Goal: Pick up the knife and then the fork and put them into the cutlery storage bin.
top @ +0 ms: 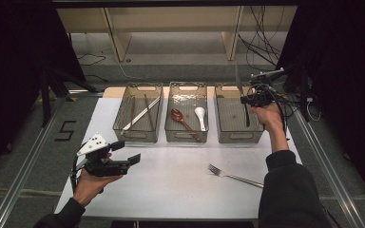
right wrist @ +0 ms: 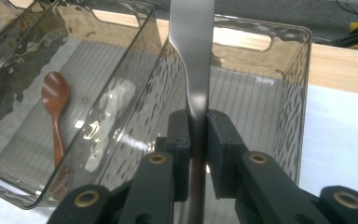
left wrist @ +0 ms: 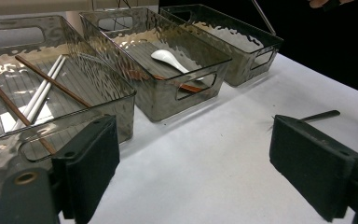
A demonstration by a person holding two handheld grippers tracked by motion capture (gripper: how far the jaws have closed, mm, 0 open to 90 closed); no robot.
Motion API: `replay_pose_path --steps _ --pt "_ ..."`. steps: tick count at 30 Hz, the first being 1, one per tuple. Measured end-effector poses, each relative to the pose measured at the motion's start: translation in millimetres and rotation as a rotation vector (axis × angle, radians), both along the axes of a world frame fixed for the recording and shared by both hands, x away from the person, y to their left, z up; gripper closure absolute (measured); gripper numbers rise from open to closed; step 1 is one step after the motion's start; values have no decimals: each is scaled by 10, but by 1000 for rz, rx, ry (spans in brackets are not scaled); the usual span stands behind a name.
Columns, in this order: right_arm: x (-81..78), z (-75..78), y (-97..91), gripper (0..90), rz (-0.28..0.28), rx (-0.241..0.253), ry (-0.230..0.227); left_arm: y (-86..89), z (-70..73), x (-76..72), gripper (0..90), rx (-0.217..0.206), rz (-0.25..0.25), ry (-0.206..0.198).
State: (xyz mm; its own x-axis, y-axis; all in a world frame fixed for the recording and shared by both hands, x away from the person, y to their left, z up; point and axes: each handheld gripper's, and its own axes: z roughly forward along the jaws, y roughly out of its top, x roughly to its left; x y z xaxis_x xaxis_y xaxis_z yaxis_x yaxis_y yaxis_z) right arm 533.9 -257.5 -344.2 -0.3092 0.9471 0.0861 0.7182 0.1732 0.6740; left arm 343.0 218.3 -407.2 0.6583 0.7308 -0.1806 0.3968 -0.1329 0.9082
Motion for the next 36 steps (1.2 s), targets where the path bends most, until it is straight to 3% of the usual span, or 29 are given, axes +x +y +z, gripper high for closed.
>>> replay_pose_path --steps 20,26,30,36 --pt "74 -182 85 805 -17 -14 28 -5 -2 1 157 -2 -1 2" --pt "103 -265 141 784 -22 -29 64 -7 1 0 157 1 -6 2" --pt "92 -207 143 624 -25 19 44 0 -3 3 157 -1 -2 3" --pt "-60 -86 158 455 62 28 20 -3 -1 -2 157 2 -3 2"
